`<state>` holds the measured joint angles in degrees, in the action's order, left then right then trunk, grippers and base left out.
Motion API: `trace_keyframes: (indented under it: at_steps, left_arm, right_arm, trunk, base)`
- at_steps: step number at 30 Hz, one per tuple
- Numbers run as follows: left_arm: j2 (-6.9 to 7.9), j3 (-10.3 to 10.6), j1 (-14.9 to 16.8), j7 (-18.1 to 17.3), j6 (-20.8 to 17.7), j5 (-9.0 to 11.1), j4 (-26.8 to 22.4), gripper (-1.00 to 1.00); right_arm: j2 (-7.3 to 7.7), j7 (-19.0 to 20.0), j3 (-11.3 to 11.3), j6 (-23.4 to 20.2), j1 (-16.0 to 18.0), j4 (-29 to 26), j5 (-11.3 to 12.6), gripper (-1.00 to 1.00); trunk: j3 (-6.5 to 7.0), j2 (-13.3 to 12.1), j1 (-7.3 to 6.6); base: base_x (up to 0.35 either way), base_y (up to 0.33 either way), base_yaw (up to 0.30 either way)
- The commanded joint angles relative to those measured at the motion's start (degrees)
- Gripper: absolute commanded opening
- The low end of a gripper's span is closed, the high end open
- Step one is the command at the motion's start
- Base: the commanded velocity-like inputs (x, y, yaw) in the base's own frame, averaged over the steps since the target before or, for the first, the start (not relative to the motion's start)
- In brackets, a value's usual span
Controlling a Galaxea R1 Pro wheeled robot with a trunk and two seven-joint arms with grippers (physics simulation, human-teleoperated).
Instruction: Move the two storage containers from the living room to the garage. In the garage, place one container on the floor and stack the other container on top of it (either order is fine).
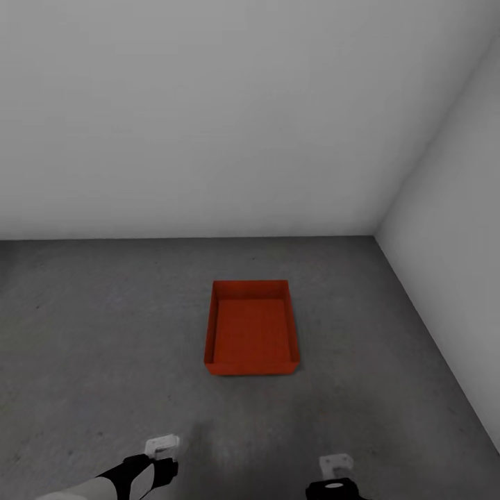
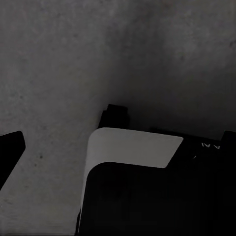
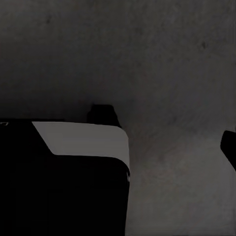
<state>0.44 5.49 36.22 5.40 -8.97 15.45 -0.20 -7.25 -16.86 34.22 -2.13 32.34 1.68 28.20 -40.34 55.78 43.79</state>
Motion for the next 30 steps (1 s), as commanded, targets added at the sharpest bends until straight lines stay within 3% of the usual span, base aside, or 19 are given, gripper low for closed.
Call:
trace_keyframes:
  at_steps: [1,7,10,25,30]
  left_arm:
    - [0.00,0.5,-0.9,0.2,-0.1,0.6,0.0,1.00]
    - [0.00,0.5,-2.5,0.3,-0.2,0.6,0.0,1.00]
    - [0.00,0.5,-3.0,0.3,0.0,0.6,0.0,1.00]
    - [-0.14,0.5,-3.2,0.1,0.2,0.6,0.0,1.00]
    - [-0.27,0.5,-4.6,0.1,0.6,0.5,-0.1,1.00]
  right_arm:
    - [-0.08,-0.2,0.5,0.7,-1.0,0.1,0.2,1.00]
    - [0.13,-0.2,0.5,3.4,-8.4,0.1,-0.1,1.00]
    - [0.20,-0.1,0.5,4.7,-10.2,0.1,-0.1,1.00]
    - [-0.04,-0.2,0.5,7.2,-11.3,0.2,0.2,1.00]
    - [0.04,-0.2,0.5,7.2,-11.3,0.2,0.3,1.00]
  trunk:
    - [-0.03,0.0,0.00]
    - [-0.03,0.0,0.00]
    - [-0.03,0.0,0.00]
    - [0.58,0.0,0.00]
    - [1.02,0.0,0.00]
  base:
    - [-0.116,0.000,0.000]
    - [-0.266,0.000,0.000]
    - [-0.334,0.000,0.000]
    - [-0.057,0.000,0.000]
    - [0.000,0.000,0.000]
